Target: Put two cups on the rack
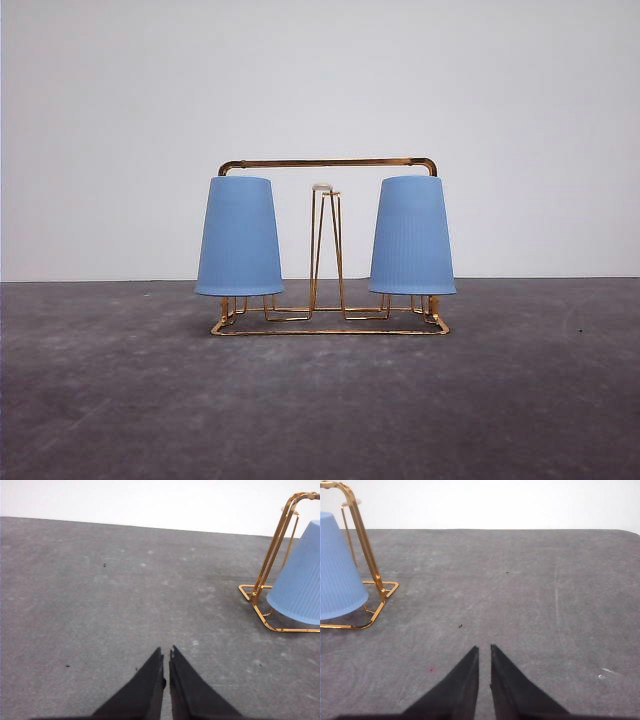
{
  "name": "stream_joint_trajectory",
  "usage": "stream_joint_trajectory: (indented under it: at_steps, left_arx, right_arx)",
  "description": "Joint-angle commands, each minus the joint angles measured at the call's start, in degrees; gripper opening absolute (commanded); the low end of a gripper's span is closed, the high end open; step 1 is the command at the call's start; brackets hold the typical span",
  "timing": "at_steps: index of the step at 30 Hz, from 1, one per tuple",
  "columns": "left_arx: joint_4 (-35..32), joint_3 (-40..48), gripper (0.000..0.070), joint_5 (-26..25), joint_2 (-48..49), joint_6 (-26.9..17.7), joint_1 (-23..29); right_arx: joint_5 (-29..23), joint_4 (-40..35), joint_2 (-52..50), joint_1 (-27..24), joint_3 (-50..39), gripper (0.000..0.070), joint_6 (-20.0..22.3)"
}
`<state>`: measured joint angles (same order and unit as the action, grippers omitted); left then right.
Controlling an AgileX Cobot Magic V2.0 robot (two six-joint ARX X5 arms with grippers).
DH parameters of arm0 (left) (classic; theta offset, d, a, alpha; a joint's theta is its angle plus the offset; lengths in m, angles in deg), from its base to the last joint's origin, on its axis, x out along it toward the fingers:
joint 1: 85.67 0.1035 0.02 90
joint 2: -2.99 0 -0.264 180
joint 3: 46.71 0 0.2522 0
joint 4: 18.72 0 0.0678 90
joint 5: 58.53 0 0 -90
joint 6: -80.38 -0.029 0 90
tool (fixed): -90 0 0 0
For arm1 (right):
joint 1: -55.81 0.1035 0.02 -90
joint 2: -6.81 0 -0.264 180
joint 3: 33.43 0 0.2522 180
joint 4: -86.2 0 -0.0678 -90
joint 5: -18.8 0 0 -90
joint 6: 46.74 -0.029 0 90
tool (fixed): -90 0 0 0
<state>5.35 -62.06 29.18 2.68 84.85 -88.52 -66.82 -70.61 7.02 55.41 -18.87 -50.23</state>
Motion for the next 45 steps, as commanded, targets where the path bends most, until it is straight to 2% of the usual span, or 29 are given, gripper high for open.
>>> stream_joint_trajectory:
  at_steps: [1, 45]
  left_arx:
    - [0.3, 0.9, 0.0, -0.1, 0.1, -0.5, -0.1]
    - [0.3, 0.9, 0.0, -0.1, 0.1, -0.5, -0.1]
  right_arx:
    - [0.0, -0.4, 0.0, 0.0, -0.1, 0.004, -0.9]
    - [0.0, -0.4, 0.0, 0.0, -0.1, 0.004, -0.9]
